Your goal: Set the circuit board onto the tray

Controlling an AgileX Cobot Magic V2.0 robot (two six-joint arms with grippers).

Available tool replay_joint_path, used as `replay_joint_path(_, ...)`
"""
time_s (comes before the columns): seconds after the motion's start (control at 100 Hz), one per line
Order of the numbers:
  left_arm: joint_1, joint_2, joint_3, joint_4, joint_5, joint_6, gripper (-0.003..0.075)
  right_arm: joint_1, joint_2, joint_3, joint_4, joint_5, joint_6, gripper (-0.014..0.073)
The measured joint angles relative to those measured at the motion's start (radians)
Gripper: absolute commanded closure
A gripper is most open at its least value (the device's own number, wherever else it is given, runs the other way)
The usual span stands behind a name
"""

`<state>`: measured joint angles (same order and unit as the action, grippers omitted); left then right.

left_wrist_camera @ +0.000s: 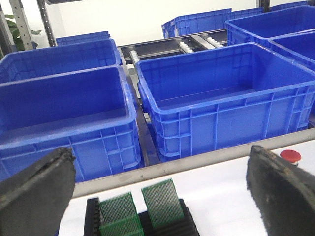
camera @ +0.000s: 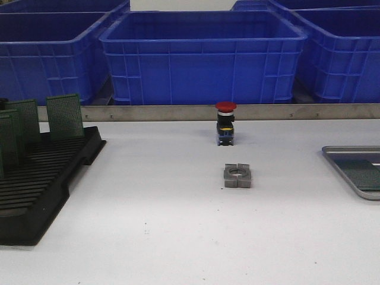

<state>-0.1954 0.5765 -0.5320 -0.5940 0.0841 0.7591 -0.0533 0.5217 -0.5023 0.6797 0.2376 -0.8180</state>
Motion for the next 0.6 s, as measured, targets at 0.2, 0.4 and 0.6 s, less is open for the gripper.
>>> replay_joint_path(0.2,0.002,-0.103,0.09,0.0,-0.001,0.0,0.006,0.0,-0.187,0.128,0.002,-0.022,0.0,0.0166)
replay_joint_path(0.4,0.002,-0.11,0.101,0.0,-0.001,0.0,0.0087,0.0,-0.254,0.182,0.004,-0.043,0.0,0.0396)
replay_joint_path(0.6,0.002,-0.11,0.101,0.0,-0.001,0.0,0.0366,0.0,-0.254,0.185,0.004,-0.047,0.0,0.0668)
